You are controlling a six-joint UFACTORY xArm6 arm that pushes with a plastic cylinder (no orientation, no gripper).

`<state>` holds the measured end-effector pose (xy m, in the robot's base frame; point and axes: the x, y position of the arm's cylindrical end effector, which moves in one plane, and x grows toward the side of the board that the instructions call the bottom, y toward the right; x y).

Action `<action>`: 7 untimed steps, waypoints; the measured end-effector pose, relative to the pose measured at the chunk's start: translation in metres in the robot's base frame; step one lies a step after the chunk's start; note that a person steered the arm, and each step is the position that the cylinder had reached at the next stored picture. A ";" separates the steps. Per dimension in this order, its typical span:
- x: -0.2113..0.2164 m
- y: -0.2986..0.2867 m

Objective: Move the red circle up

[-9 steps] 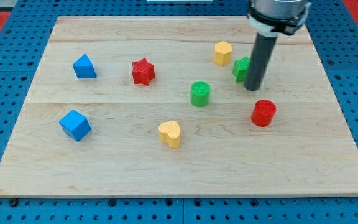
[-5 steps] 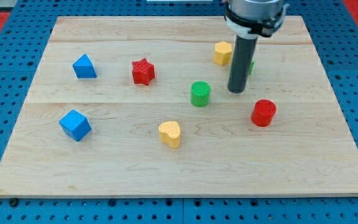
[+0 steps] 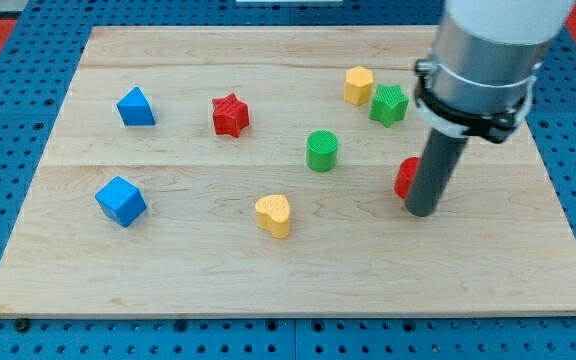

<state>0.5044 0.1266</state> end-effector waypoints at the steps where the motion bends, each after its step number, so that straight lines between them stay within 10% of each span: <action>1: -0.020 -0.008; 7: -0.062 0.045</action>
